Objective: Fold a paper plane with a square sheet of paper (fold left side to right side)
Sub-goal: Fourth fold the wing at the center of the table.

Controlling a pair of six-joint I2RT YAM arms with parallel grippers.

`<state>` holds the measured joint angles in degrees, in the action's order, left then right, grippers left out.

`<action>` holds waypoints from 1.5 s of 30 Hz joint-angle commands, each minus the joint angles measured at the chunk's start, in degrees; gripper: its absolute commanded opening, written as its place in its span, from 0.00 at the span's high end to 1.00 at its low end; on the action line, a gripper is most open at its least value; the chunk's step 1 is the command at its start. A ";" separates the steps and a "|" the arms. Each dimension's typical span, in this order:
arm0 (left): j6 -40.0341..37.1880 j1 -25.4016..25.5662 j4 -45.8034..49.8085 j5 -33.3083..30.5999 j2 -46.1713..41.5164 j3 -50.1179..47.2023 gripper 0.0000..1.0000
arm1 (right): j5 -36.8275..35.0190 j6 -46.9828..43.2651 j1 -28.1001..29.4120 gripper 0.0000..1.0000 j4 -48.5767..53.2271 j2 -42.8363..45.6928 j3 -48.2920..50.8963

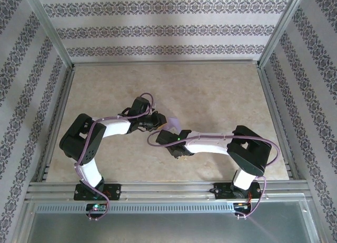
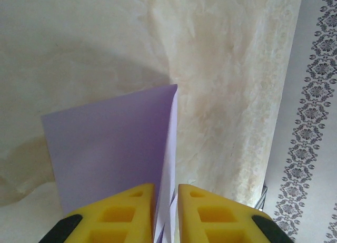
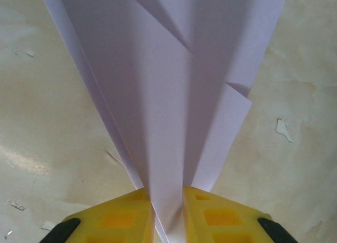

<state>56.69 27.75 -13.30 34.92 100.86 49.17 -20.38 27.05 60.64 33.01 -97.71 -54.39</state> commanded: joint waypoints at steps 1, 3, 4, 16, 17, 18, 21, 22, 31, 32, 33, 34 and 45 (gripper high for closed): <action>-0.52 0.36 1.76 -0.80 -1.98 1.41 0.80 | -1.88 0.64 0.70 0.81 1.09 -0.81 -1.13; -0.78 0.36 2.22 -0.99 -2.07 1.45 0.80 | -2.03 0.64 0.71 0.84 1.09 -0.90 -1.16; -0.92 0.33 2.38 -0.97 -2.15 1.46 0.80 | -2.03 0.56 0.70 0.85 1.01 -0.95 -1.15; -1.73 -1.10 4.16 -1.69 -6.06 -0.83 0.69 | -0.16 0.37 0.45 0.92 -0.60 -0.96 -0.05; -2.15 -1.54 4.89 -1.69 -6.96 -1.15 0.67 | 0.44 0.37 0.14 0.93 -0.99 -0.58 0.27; -2.63 -1.93 5.74 -1.84 -7.79 -1.34 0.66 | 0.98 0.39 -0.04 0.94 -1.44 -0.21 0.57; -4.54 -3.76 9.35 -2.43 -11.29 -2.15 0.62 | 3.00 0.21 -0.83 0.94 -3.02 1.38 1.88; -5.09 -4.56 10.61 -2.71 -12.67 -2.55 0.61 | 3.93 0.12 -1.13 0.94 -3.79 2.09 2.45; -9.46 -8.93 18.77 -2.80 -20.08 -5.85 0.57 | 19.19 -0.83 -7.28 0.95 -12.28 8.64 9.19; -9.43 -8.87 18.67 -2.20 -19.99 -6.15 0.57 | 21.07 -0.93 -8.07 0.95 -13.23 9.29 9.92; -9.20 -8.82 18.18 -1.65 -19.77 -6.58 0.58 | 22.37 -0.86 -8.84 0.95 -13.91 9.81 10.52; -8.76 -8.75 17.33 -0.99 -19.43 -7.09 0.58 | 24.32 -0.94 -9.56 0.95 -14.95 10.36 11.19; -4.65 -2.64 10.94 -0.10 -12.45 -6.96 0.59 | 37.92 0.41 -18.42 0.95 -24.14 13.56 18.47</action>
<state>50.41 23.18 0.38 34.04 86.78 41.47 12.69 26.85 43.51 12.03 -85.52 -37.50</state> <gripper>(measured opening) 0.414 0.060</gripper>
